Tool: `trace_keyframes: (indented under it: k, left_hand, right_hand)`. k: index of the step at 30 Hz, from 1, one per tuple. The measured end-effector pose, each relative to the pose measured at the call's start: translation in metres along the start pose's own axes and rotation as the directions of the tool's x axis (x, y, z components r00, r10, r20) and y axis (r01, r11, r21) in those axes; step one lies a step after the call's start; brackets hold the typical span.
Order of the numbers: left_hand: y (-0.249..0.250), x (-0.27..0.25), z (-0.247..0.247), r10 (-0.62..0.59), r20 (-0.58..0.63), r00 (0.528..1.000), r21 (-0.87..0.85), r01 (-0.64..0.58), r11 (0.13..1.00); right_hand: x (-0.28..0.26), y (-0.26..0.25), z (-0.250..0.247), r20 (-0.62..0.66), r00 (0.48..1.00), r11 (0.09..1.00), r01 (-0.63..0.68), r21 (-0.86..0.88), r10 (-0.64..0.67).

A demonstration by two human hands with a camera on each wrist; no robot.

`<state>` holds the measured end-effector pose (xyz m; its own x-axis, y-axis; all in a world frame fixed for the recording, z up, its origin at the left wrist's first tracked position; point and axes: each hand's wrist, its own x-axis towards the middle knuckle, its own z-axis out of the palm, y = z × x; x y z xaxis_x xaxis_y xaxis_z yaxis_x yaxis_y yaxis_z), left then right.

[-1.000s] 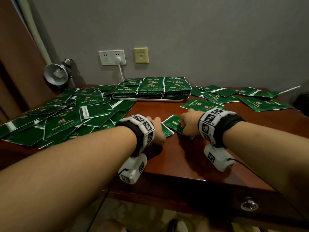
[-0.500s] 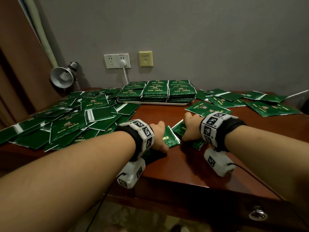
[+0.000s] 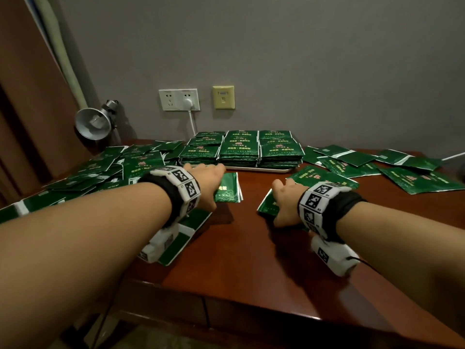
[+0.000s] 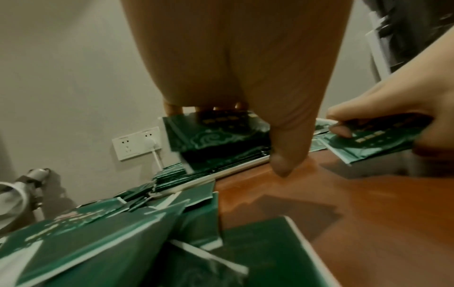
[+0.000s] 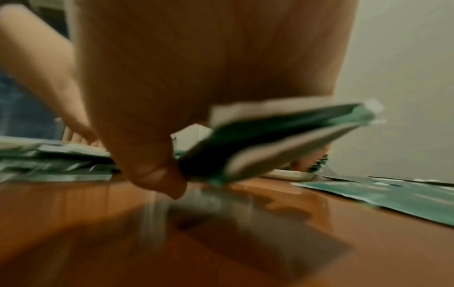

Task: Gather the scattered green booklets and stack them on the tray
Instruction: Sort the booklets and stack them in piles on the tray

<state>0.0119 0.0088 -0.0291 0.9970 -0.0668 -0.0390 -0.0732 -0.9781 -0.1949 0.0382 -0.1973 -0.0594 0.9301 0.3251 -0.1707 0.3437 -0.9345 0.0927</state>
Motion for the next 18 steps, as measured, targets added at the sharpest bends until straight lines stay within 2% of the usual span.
trace_keyframes:
  k: [5, 10, 18]
  left_hand:
    - [-0.043, 0.034, -0.008, -0.021, -0.018, 1.0, 0.057, 0.022, 0.998]
    - [-0.077, 0.081, -0.018, -0.018, -0.005, 1.0, 0.048, 0.018, 0.999]
    - [-0.114, 0.153, -0.011, 0.007, -0.002, 1.0, 0.083, -0.007, 0.997]
  right_hand:
    - [0.031, -0.004, -0.027, -0.092, 0.991, 0.996, 0.094, 0.006, -0.093]
    - [0.074, -0.002, -0.075, -0.127, 0.972, 0.979, 0.202, 0.024, -0.197]
    - [0.176, -0.006, -0.124, -0.149, 0.968, 0.98, 0.196, -0.041, -0.2]
